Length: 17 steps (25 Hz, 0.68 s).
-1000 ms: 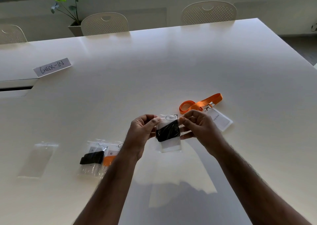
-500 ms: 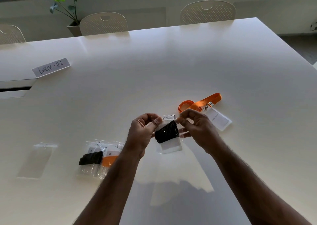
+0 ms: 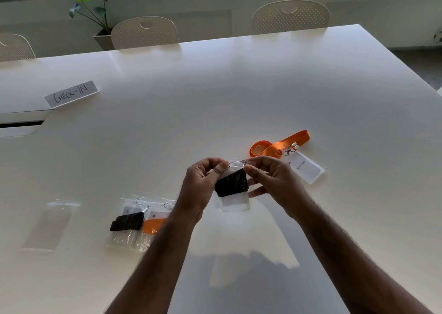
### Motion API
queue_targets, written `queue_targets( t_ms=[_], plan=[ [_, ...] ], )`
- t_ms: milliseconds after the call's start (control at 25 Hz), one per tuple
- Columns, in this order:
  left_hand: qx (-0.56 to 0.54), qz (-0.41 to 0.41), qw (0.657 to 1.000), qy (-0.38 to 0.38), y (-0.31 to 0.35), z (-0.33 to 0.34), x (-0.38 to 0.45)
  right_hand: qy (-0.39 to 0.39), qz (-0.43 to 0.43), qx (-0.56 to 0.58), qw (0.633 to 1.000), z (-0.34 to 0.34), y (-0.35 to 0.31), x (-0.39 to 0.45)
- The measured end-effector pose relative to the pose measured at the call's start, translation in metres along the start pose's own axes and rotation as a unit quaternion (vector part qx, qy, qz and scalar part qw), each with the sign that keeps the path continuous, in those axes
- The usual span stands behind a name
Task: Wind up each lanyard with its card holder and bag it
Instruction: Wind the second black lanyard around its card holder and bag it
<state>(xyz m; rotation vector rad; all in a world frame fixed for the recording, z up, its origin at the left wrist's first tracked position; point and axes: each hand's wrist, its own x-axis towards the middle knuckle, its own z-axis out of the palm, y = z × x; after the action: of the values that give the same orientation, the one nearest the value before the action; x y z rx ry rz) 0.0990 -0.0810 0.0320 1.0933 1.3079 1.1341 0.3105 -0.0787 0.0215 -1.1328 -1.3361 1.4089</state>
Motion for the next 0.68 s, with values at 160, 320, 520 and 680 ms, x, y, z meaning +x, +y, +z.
queue_targets(
  t_ms=[160, 320, 520, 680],
  plan=[
    [0.031, 0.004, 0.999, -0.009, -0.002, 0.000, -0.002, -0.023, 0.000, -0.005, 1.000, 0.005, 0.000, 0.000],
    [0.020, 0.005, 1.000, 0.013, 0.001, -0.006, -0.002, -0.028, -0.006, 0.008, 1.000, 0.011, 0.001, 0.000],
    [-0.114, -0.075, 0.991, 0.005, 0.008, -0.018, -0.008, -0.010, 0.003, 0.065, 0.998, 0.013, 0.004, 0.003],
    [-0.121, -0.087, 0.989, -0.008, 0.009, -0.032, -0.012, -0.011, 0.016, 0.109, 0.994, 0.023, 0.004, 0.006]
  ],
)
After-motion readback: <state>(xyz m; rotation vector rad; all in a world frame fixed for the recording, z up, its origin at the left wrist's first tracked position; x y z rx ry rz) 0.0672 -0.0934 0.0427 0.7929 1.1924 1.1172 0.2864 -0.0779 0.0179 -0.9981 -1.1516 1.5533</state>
